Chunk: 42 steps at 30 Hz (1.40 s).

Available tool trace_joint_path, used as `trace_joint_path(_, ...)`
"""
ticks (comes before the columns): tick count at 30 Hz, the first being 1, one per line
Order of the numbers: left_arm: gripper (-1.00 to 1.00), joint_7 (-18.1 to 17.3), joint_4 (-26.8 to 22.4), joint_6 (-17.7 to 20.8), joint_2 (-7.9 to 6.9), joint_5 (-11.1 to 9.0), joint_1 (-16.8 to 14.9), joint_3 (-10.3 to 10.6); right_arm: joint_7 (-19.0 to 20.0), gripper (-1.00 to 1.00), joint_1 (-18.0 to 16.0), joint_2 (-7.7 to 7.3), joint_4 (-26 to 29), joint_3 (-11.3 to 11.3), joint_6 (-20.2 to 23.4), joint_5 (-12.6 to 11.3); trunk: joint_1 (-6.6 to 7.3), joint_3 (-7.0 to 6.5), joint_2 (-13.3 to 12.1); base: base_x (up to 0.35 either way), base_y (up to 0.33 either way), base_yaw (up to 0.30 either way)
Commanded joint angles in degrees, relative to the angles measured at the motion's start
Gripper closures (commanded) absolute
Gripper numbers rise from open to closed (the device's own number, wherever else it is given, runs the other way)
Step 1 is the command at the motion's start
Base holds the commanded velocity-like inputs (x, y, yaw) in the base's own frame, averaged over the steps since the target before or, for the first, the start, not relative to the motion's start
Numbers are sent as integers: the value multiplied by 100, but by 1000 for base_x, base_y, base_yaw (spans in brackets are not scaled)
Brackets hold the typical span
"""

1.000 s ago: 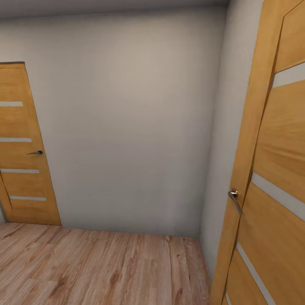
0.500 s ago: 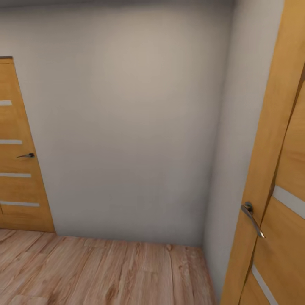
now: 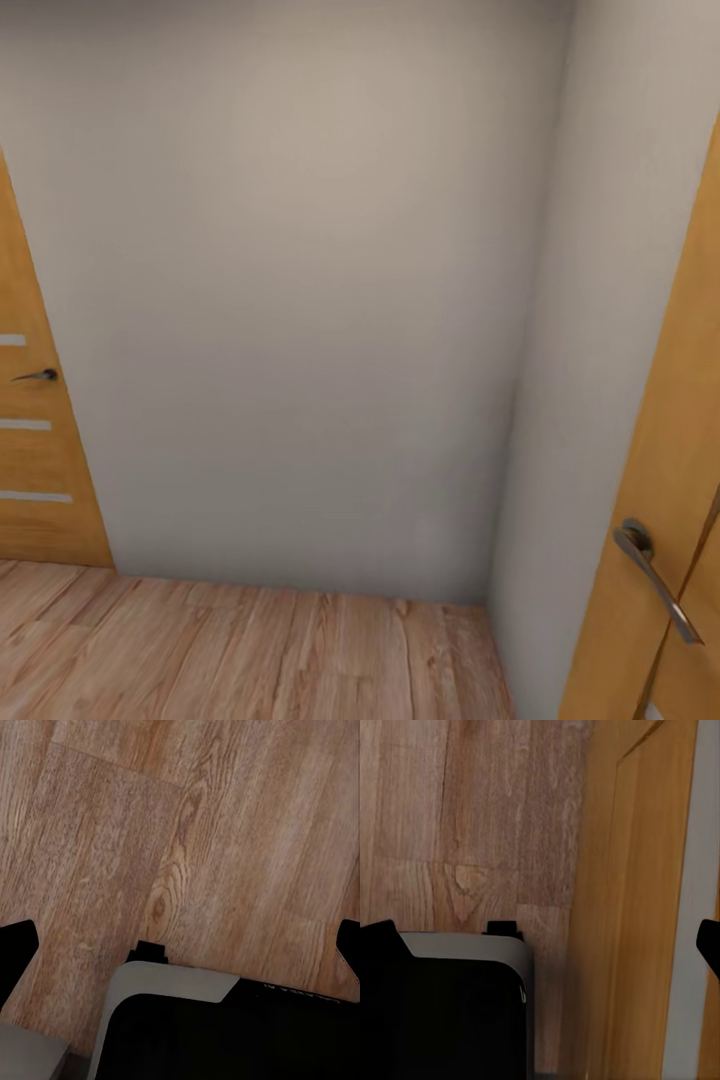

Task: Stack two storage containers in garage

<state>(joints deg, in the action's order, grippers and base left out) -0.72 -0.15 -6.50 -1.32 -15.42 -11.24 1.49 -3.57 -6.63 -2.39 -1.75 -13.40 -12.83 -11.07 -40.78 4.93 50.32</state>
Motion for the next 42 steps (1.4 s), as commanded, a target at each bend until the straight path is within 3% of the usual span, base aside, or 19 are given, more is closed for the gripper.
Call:
trace_joint_path(1, -100, -7, 6, -18, 0, -40, -4, 18, -3, -100, -9, 2, -19, -49, -38, -52, -4, 9, 6, 319, 0, 0)
trace_joint_path(9, -100, -7, 6, -18, 0, -43, -2, 18, -10, -100, -9, 16, -19, -49, -59, -60, -4, 9, 6, 319, 0, 37)
trace_joint_path(28, -100, -7, 6, -32, 0, -40, -6, 18, -11, -100, -8, 11, -19, -49, -54, -63, -4, 9, 6, 313, 0, 261)
trace_joint_path(42, -100, -7, 6, -44, 0, -48, -6, 18, -11, -100, -6, 11, -19, -49, -45, -66, -4, 9, 6, 36, 0, 273)
